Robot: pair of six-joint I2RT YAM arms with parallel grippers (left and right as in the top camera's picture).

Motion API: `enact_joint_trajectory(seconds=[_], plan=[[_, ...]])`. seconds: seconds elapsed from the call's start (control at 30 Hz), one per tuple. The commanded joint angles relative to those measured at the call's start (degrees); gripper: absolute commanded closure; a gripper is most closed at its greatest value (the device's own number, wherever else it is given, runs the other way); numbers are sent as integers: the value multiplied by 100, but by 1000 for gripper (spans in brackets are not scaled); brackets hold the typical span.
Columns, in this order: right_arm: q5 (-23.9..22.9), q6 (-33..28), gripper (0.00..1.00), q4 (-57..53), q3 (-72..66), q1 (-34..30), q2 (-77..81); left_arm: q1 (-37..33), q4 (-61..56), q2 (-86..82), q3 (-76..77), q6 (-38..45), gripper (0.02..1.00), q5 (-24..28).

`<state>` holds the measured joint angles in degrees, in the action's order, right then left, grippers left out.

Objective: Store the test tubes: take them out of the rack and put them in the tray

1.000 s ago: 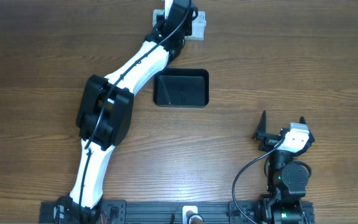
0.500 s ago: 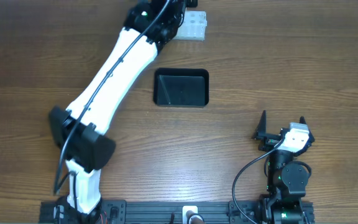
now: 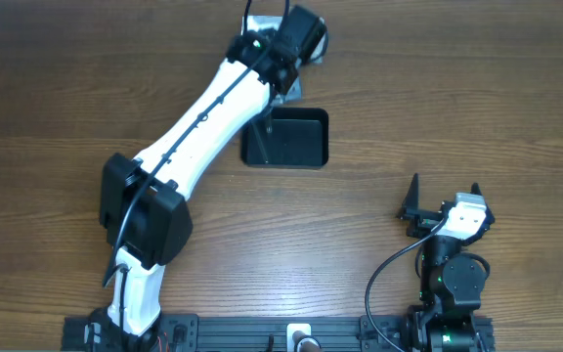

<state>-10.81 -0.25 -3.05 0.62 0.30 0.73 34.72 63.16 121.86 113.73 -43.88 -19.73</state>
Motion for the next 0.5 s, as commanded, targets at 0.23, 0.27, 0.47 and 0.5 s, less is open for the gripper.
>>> enact_joint_trajectory(seconds=[0.23,0.27,0.47,0.5], plan=[[28,-22,9,-17,-31,-37,-39,39,-605,170,-852,-435,978,83],[28,-22,9,-17,-31,-37,-39,39,-616,186,-852,-435,978,61],[28,-22,9,-17,-31,-37,-39,44,-673,442,-852,-407,976,61],[28,-22,7,-17,-31,-37,-39,44,-708,470,-852,-341,976,63]])
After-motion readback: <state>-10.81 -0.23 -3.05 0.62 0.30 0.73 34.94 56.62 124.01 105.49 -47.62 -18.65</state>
